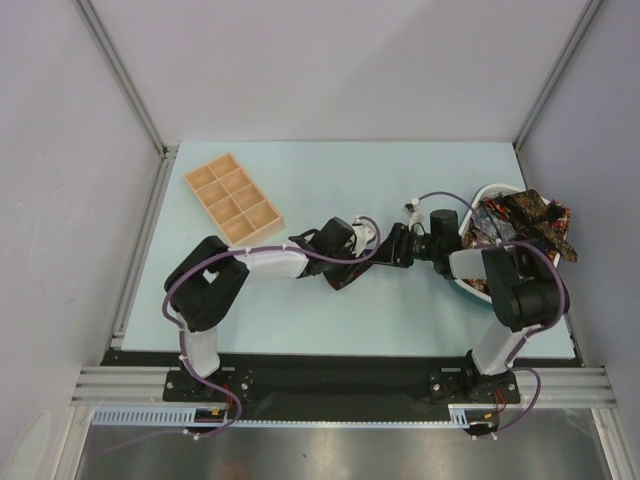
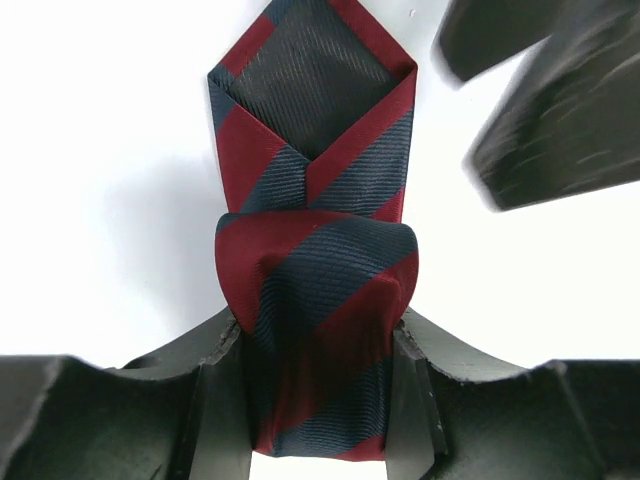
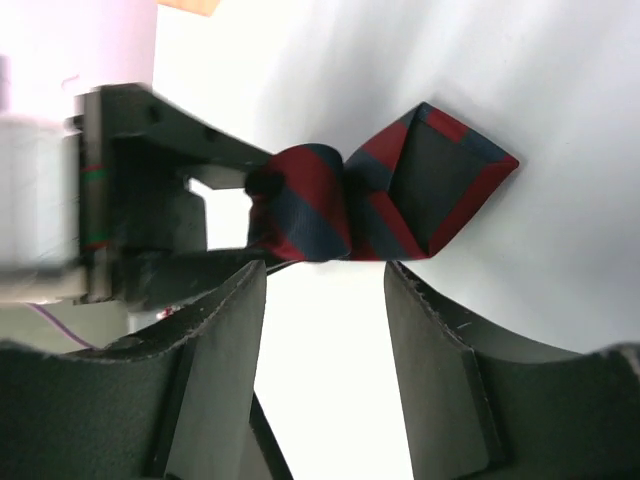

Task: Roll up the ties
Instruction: Roll the tie

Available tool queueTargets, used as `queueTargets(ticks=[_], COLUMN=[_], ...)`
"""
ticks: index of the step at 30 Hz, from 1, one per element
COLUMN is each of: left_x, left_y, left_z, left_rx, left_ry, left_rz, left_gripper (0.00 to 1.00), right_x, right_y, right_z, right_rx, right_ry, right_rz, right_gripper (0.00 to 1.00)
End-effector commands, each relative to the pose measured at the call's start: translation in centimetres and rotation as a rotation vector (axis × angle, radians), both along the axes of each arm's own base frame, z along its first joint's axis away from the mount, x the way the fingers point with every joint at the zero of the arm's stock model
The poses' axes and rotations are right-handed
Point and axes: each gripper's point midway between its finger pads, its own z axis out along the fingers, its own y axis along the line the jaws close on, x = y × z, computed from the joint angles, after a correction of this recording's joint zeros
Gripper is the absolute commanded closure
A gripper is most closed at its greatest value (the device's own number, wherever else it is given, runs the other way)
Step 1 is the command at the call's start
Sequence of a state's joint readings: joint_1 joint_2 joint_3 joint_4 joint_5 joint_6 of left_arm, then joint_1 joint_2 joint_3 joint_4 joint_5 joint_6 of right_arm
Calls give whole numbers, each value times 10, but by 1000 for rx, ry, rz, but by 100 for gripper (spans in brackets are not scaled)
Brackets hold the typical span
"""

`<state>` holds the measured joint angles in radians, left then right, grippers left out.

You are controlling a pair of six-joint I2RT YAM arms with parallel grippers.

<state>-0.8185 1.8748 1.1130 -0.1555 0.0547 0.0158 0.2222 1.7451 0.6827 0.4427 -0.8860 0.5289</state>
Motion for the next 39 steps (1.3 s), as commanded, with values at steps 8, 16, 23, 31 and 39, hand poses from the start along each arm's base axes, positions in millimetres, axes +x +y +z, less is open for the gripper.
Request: queueTargets(ticks=[8, 16, 23, 31, 39], left_x=[-8, -11, -18, -26, -41], left_y=[40, 42, 45, 54, 61], left_z=[-35, -38, -38, -37, -36], left_rx=[172, 198, 236, 304, 367], left_ry=[92, 122, 199, 267, 341], left_rz=[64, 64, 119, 167, 164], left_gripper=[68, 71, 71, 73, 76], right_x=[4, -48, -99, -129, -138], right_y=[-20, -18, -3, 37, 87], right_z=[66, 94, 73, 63, 47], right_rx=[-88, -334, -471, -676, -996], right_ry=[-397, -620, -679, -857, -1009], right_rz=[-165, -241, -152, -15, 108], right_gripper=[53, 53, 48, 48, 39])
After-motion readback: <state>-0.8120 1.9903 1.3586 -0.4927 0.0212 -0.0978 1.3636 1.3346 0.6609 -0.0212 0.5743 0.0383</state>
